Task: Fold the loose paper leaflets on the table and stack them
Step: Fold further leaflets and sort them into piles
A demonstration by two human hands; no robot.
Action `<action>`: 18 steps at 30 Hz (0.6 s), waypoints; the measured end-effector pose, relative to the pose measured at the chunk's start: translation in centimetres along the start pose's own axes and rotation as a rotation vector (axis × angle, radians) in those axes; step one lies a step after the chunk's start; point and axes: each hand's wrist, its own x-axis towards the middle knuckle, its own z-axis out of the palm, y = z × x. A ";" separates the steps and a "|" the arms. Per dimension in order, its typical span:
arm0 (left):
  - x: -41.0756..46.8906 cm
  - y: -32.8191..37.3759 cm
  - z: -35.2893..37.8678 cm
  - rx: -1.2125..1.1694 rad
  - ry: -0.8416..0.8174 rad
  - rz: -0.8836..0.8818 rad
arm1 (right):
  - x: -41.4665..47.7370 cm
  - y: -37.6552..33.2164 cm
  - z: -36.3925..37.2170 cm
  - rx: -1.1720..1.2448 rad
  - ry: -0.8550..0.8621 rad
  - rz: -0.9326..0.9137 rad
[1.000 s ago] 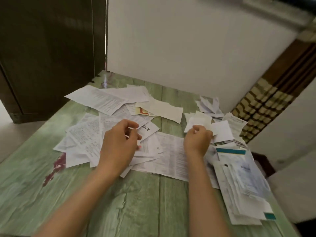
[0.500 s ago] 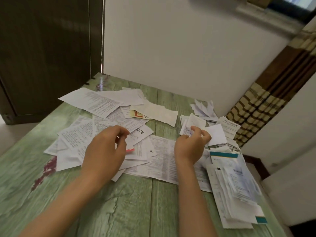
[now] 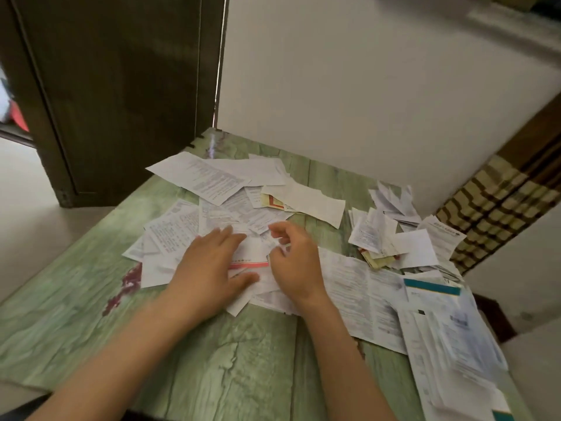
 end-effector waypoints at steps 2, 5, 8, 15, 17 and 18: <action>0.0 0.0 -0.1 0.041 0.026 0.025 | -0.2 -0.1 0.4 0.012 -0.023 -0.011; 0.0 -0.1 -0.2 0.056 0.079 0.069 | -0.1 -0.1 0.4 0.027 -0.024 -0.006; -0.1 -0.1 -0.3 0.087 0.086 0.084 | 0.0 0.0 0.1 0.043 -0.029 0.003; -0.3 1.4 0.2 -0.038 0.281 -0.120 | -0.3 0.2 0.1 0.035 -0.100 -0.005; -0.2 1.7 0.1 -0.108 0.283 -0.194 | -0.3 0.3 -0.1 0.046 -0.115 -0.015; -0.2 1.7 0.1 -0.127 0.284 -0.223 | -0.3 0.3 -0.1 0.051 -0.133 -0.019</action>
